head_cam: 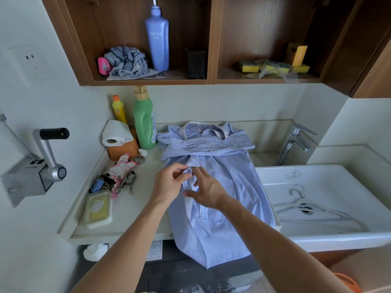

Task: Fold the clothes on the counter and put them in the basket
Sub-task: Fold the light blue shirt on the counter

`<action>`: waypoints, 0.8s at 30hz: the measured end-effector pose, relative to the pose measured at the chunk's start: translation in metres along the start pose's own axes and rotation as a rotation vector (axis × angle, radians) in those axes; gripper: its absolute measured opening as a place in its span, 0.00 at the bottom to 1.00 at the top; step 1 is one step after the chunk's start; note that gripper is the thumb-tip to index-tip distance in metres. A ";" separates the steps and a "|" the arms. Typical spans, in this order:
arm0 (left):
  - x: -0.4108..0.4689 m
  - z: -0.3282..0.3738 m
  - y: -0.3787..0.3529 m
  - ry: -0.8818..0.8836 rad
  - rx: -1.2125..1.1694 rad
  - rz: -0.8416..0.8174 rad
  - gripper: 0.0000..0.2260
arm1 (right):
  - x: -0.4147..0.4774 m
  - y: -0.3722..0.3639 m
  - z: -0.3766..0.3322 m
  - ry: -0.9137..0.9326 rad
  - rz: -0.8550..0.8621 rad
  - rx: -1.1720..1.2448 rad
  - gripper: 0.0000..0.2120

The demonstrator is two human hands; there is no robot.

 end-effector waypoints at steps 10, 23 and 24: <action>-0.004 0.006 0.015 -0.166 0.244 0.108 0.11 | 0.007 0.018 0.021 -0.081 0.160 0.022 0.08; -0.021 -0.014 0.006 -0.107 0.426 -0.129 0.15 | -0.020 -0.038 0.077 -0.318 -0.117 -0.372 0.11; -0.022 -0.015 0.003 -0.087 0.416 -0.136 0.15 | -0.020 -0.033 0.073 -0.263 -0.079 -0.298 0.07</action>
Point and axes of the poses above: each hand's wrist, its own x-axis towards the middle knuckle, its own y-axis out of the back of the hand, z = x × y, the point moved 6 cm from there along x, towards the middle knuckle, and after that the axes turned 15 degrees about -y, right-handed, at the moved point
